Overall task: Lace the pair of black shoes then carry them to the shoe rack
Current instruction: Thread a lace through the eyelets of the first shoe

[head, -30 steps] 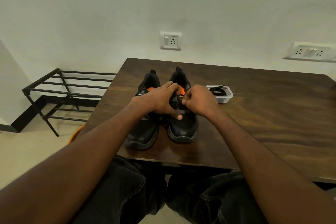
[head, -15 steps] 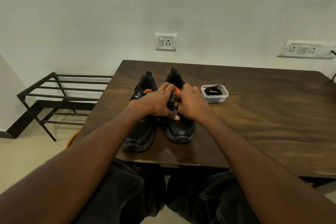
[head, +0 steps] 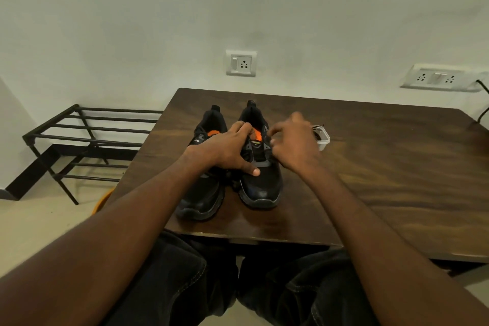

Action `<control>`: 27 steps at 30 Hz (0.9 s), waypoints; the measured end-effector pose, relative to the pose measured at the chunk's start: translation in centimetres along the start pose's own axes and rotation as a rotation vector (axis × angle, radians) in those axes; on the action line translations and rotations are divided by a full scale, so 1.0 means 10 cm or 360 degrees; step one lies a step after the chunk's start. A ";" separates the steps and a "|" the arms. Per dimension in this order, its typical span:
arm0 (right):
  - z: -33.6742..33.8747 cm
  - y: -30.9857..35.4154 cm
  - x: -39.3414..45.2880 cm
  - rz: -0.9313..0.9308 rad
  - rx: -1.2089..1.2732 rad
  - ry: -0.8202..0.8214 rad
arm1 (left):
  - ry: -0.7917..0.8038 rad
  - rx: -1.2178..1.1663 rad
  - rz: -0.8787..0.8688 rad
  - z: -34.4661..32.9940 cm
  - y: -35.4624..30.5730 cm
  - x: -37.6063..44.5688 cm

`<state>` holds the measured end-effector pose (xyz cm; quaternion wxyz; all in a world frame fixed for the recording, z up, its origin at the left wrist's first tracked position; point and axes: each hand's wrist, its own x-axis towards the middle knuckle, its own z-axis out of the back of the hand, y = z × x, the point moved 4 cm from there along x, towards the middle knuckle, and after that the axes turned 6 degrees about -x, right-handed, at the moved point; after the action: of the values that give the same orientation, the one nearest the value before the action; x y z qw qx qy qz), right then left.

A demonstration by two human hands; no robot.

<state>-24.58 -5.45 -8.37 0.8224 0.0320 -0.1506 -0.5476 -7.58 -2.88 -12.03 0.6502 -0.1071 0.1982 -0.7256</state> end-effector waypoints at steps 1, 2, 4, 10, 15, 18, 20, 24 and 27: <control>-0.09 0.08 0.01 0.0095 -0.0022 0.0113 | -0.0009 0.0014 -0.0007 -0.01 0.00 0.01; -0.17 0.16 0.02 0.0172 -0.0089 0.0209 | -0.0018 0.0017 -0.0018 -0.01 -0.01 0.01; -0.26 0.26 0.03 0.0217 -0.0161 0.0329 | -0.0022 0.0015 -0.0029 0.00 0.00 0.00; 0.23 -0.16 0.06 -0.0559 0.0211 -0.0303 | 0.0005 -0.0001 -0.0006 0.00 0.01 0.00; 0.28 -0.30 -0.02 -0.0354 0.0094 -0.0302 | 0.0023 -0.0040 -0.0013 0.01 0.02 0.00; 0.11 -0.11 0.01 -0.0041 0.0130 -0.0098 | 0.0003 -0.0014 -0.0025 -0.01 0.02 0.00; -0.07 0.03 0.02 0.0114 0.0029 0.0097 | -0.0016 0.0001 -0.0038 -0.03 0.02 0.01; -0.35 0.17 0.08 0.0165 -0.0063 0.0292 | -0.0020 0.0008 -0.0050 -0.02 0.01 0.00; -0.22 0.08 0.14 -0.0060 0.0035 0.0016 | -0.0027 0.0022 -0.0027 -0.02 0.03 0.01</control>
<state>-22.77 -6.62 -10.03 0.8123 0.0466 -0.1519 -0.5612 -7.46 -2.99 -12.33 0.6464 -0.1103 0.1867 -0.7316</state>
